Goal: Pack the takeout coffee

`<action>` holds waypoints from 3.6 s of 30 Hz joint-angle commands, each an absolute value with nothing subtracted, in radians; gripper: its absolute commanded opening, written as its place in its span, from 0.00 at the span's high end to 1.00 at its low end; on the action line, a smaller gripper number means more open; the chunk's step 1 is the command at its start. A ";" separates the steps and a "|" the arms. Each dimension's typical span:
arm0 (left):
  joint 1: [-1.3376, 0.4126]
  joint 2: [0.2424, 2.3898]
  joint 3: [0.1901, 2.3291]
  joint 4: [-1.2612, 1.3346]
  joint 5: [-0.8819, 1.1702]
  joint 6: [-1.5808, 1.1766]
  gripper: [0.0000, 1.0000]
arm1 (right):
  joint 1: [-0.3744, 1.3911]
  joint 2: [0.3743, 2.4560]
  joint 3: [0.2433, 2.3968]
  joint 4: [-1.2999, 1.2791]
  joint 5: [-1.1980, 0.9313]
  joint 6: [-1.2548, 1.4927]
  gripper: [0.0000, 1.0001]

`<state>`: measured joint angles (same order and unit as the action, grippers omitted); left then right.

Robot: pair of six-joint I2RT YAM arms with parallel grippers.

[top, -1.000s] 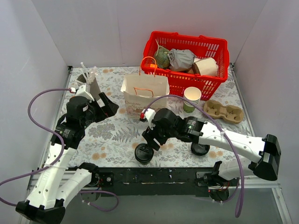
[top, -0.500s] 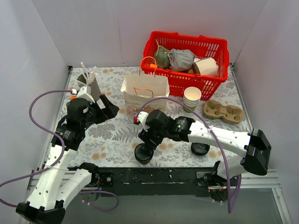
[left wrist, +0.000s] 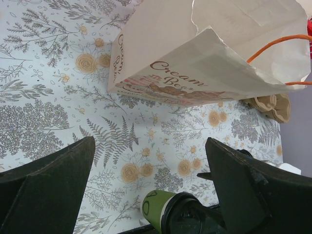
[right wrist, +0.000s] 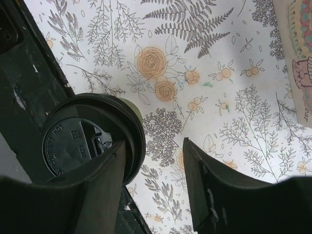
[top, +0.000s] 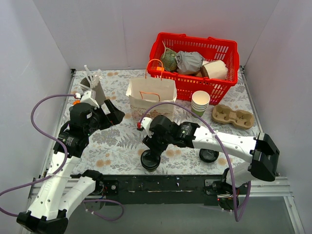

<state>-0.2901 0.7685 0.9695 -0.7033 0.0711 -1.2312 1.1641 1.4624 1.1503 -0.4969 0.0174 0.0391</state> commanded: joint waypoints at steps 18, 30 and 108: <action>-0.291 0.759 0.969 -0.695 0.110 -1.193 0.02 | 1.172 1.502 1.174 -0.499 -0.083 0.052 0.76; -0.291 0.758 0.980 -0.690 0.104 -1.193 0.02 | 1.183 1.450 1.184 -0.485 -0.043 0.055 0.99; -0.522 1.336 1.292 -0.169 -0.089 -0.094 1.00 | 0.960 0.700 1.098 -0.660 0.426 0.248 0.99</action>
